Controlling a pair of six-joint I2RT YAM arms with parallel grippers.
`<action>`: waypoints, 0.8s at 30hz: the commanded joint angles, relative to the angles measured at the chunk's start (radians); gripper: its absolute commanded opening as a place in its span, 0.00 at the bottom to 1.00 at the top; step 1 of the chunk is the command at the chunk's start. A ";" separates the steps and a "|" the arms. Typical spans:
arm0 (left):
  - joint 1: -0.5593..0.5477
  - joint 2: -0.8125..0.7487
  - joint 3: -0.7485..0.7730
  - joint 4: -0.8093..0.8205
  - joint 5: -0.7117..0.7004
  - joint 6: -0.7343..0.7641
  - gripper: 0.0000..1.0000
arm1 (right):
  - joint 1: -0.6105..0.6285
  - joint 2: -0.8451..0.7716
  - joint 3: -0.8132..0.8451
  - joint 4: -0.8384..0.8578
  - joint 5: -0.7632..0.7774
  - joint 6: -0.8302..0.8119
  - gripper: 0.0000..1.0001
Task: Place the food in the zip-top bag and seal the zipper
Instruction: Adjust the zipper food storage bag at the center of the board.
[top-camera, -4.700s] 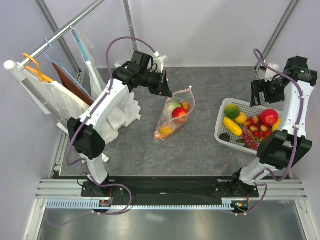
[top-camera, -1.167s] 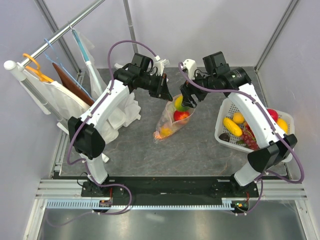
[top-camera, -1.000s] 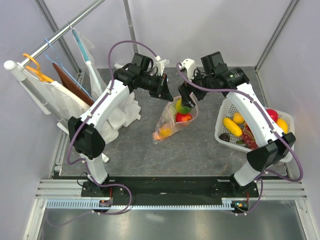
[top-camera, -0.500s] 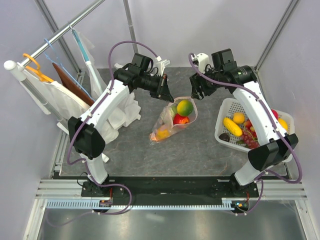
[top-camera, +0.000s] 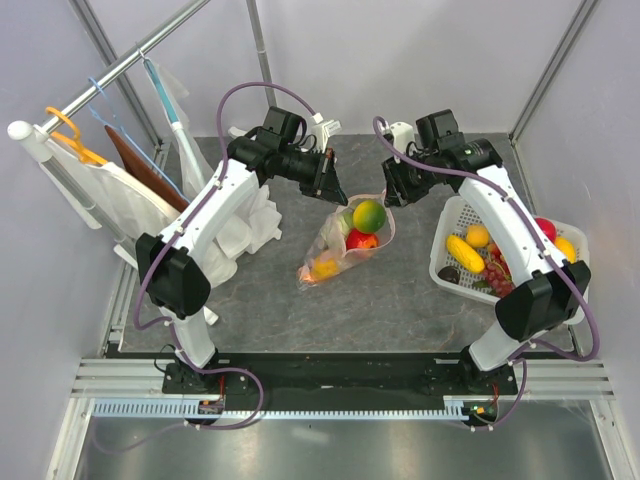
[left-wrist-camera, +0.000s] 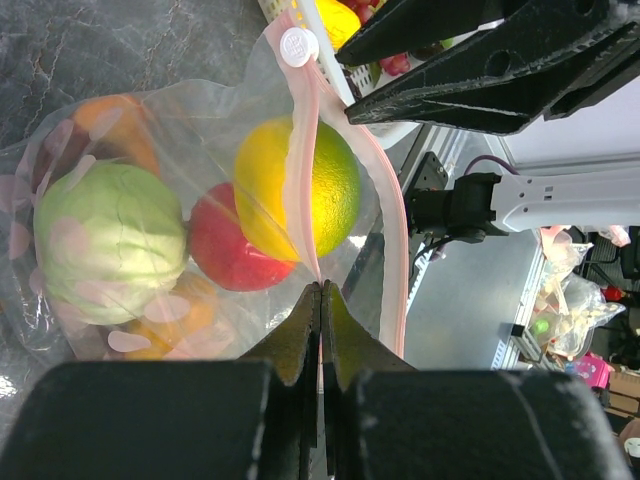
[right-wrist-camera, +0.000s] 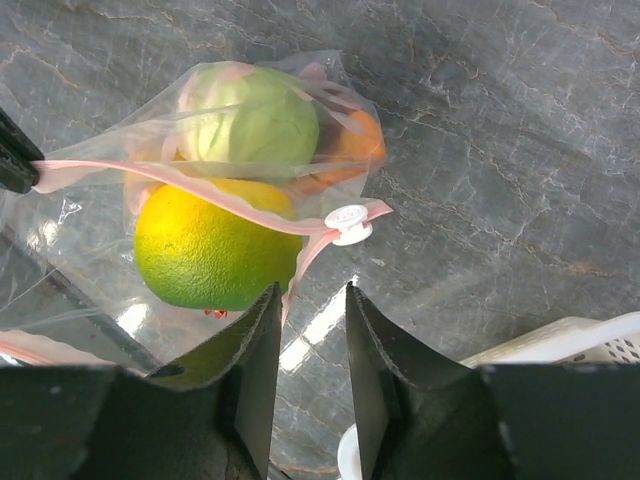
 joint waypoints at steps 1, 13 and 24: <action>0.005 -0.044 0.038 0.010 0.049 0.013 0.02 | 0.001 0.022 0.004 0.033 -0.020 0.017 0.38; 0.003 -0.043 0.035 0.010 0.058 0.013 0.02 | 0.001 0.074 0.032 0.066 -0.004 0.058 0.29; 0.006 -0.032 0.286 -0.101 -0.082 0.091 0.02 | -0.123 -0.060 0.206 0.085 -0.413 0.273 0.00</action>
